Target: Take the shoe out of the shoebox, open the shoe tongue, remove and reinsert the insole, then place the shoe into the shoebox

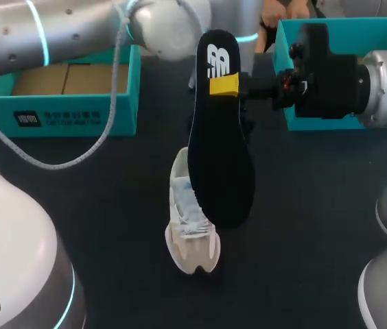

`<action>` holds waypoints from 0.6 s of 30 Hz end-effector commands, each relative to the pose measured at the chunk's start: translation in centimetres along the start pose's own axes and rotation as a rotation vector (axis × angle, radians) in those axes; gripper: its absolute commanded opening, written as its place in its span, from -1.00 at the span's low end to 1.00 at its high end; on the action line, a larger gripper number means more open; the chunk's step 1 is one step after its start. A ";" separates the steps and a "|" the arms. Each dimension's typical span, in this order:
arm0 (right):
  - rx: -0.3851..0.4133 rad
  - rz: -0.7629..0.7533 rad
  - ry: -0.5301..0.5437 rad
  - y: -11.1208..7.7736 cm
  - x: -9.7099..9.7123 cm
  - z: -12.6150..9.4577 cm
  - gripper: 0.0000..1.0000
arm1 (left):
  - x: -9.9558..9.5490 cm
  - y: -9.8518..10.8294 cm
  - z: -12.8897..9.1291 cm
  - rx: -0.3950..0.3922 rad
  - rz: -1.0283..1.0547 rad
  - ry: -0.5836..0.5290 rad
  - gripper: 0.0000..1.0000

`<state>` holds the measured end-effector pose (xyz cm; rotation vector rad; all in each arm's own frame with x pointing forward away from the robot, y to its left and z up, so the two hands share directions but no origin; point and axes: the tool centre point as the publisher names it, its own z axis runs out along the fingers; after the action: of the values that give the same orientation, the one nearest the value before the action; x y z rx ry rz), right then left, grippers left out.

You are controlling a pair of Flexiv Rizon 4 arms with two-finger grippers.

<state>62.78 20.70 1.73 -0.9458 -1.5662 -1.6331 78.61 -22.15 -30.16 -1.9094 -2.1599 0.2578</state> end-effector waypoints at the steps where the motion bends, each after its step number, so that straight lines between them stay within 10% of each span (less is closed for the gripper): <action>1: -0.001 0.002 -0.004 0.0 0.0 0.3 -1.00 | 1.9 -0.3 -2.9 -0.014 0.024 -0.228 1.00; 18: -0.001 0.002 -0.004 0.0 0.0 0.3 -1.00 | 3.6 -3.1 -10.5 -0.141 0.117 -0.607 1.00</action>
<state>62.78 20.70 1.73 -0.9457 -1.5663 -1.6331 79.75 -20.91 -20.11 -2.1847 -2.2976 0.5486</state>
